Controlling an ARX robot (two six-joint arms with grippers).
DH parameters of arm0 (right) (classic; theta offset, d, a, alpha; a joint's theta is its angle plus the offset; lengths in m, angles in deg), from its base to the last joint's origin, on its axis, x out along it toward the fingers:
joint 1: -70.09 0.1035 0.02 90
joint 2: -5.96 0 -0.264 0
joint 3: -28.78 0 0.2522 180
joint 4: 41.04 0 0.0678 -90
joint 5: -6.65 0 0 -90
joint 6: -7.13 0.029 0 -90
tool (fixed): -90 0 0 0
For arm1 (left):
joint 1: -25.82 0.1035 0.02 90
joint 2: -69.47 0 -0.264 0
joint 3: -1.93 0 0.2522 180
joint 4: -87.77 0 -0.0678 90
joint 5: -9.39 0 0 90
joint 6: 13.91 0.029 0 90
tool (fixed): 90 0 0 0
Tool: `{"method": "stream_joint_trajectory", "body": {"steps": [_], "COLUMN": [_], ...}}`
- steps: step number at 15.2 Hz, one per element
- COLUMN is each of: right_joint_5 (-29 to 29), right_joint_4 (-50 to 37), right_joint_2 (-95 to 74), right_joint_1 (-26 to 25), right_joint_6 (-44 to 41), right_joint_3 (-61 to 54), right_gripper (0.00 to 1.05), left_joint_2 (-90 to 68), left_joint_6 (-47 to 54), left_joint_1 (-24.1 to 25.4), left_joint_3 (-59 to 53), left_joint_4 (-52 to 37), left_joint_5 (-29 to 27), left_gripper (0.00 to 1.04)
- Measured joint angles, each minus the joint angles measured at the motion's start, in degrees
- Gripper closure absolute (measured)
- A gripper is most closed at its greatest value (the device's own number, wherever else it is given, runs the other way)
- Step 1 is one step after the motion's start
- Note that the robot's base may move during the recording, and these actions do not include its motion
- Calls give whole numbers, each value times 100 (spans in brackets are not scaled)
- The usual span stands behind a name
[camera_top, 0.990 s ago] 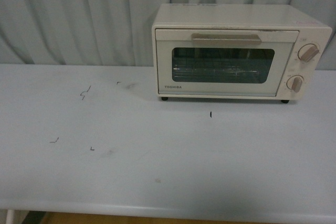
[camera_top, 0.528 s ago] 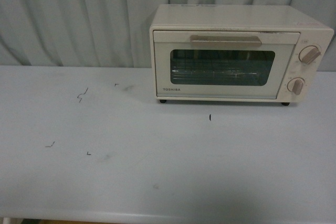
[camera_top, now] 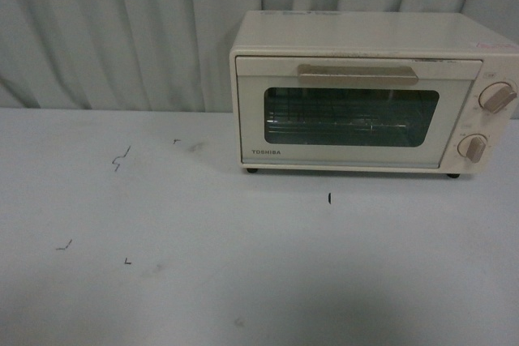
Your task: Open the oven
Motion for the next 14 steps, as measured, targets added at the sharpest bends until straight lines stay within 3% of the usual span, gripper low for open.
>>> {"method": "stream_joint_trajectory", "body": {"steps": [14], "right_joint_5": [0], "right_joint_4": [-2], "right_joint_2": [0], "right_joint_1": [0], "right_joint_6": [0], "right_joint_3": [0], "right_gripper": [6], "left_joint_2": [0], "left_joint_6": [0], "left_joint_1": [0], "left_joint_3": [0], "left_joint_4": [-9], "left_joint_5": [0], "left_gripper": [7]}}
